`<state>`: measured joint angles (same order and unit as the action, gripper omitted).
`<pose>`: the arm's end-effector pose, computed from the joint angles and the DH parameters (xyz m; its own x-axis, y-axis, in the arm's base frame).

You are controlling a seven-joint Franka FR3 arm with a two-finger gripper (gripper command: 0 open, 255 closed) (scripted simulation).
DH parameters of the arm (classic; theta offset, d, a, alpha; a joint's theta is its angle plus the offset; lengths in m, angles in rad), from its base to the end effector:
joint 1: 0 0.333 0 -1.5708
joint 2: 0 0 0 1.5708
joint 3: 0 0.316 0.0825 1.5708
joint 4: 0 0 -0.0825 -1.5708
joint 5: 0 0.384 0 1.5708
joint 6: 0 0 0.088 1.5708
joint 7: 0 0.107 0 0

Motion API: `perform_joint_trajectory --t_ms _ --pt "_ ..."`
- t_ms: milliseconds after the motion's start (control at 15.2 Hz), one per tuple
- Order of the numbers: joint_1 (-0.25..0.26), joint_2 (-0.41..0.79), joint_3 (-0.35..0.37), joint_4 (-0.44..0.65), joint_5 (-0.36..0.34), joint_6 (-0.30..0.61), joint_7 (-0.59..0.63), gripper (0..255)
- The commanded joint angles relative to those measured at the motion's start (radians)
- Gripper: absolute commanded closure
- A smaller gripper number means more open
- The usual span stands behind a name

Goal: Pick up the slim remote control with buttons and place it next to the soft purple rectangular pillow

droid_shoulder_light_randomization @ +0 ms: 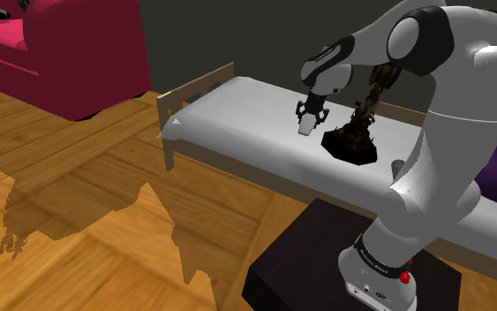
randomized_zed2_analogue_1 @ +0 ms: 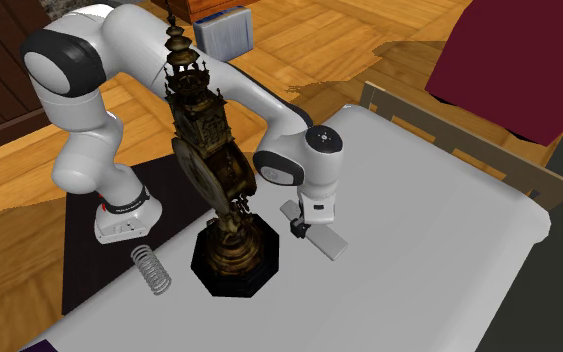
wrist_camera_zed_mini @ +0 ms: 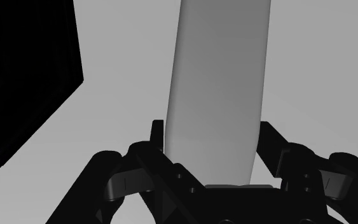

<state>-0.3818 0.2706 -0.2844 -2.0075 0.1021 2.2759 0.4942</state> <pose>0.4745 -0.3629 0.3276 0.3473 -0.9377 0.0077 -0.9377 -0.3474 -0.0079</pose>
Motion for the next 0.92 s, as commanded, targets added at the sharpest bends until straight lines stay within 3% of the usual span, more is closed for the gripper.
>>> perform_joint_trajectory --t_ms 0,396,858 --pt "0.0 0.0 0.0 0.0 0.0 0.0 0.0 255" --pt "0.0 0.0 0.0 0.0 0.0 0.0 0.0 255" --pt "0.005 -0.05 -0.007 0.034 -0.021 -0.082 0.014 255"
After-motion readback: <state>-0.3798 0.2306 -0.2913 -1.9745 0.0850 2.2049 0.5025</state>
